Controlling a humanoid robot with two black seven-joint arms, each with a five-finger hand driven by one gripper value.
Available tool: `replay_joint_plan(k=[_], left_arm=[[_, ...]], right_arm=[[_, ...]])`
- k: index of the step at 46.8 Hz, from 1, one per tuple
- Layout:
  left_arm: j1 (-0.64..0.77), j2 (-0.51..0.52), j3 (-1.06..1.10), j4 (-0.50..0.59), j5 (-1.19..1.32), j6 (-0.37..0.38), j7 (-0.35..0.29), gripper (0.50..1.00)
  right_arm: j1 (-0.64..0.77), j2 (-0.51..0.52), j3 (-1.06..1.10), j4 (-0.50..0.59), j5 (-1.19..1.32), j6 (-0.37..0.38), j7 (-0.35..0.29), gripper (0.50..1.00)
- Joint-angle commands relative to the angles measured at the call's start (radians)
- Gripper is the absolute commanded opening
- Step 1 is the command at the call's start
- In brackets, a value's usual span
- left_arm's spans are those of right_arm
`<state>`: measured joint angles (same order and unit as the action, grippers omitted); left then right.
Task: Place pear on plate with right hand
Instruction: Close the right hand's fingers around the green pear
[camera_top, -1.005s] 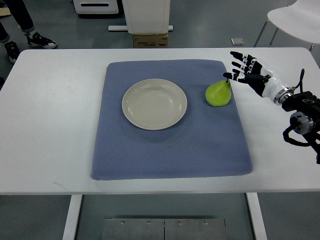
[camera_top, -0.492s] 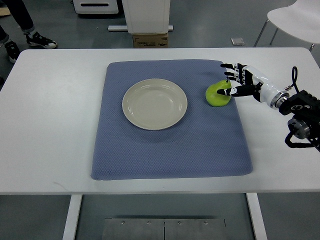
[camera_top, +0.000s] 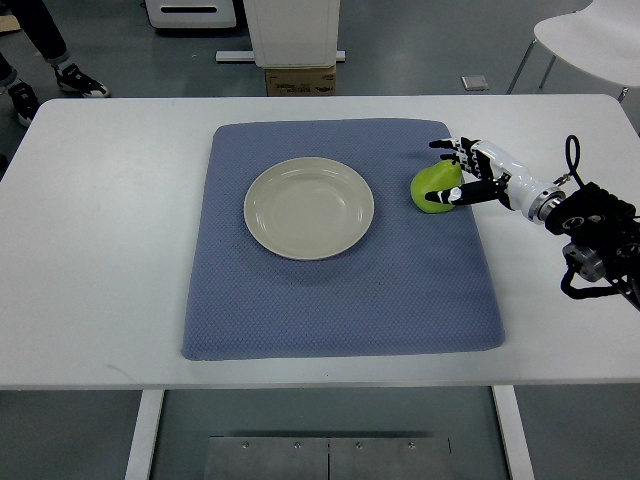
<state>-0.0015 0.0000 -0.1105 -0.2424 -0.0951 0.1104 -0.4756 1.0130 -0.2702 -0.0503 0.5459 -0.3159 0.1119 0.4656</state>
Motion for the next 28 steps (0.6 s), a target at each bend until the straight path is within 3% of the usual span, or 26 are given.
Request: replay_joint_plan(k=[1, 11, 21, 28], left_arm=[[0.0, 0.0, 0.0, 0.0, 0.0, 0.0, 0.0, 1.0], [0.0, 0.0, 0.0, 0.0, 0.0, 0.0, 0.0, 1.0], [0.0, 0.0, 0.0, 0.0, 0.0, 0.0, 0.0, 1.0], [0.0, 0.0, 0.0, 0.0, 0.0, 0.0, 0.0, 1.0]], right_arm=[[0.003, 0.008, -0.013, 0.0, 0.0, -0.003, 0.007, 0.926], [0.027, 0.032, -0.124, -0.001, -0.002, -0.087, 0.03, 0.924], [0.027, 0.039, -0.148, -0.001, -0.002, -0.112, 0.03, 0.922], [0.029, 0.039, -0.18, -0.001, -0.002, -0.133, 0.03, 0.864]])
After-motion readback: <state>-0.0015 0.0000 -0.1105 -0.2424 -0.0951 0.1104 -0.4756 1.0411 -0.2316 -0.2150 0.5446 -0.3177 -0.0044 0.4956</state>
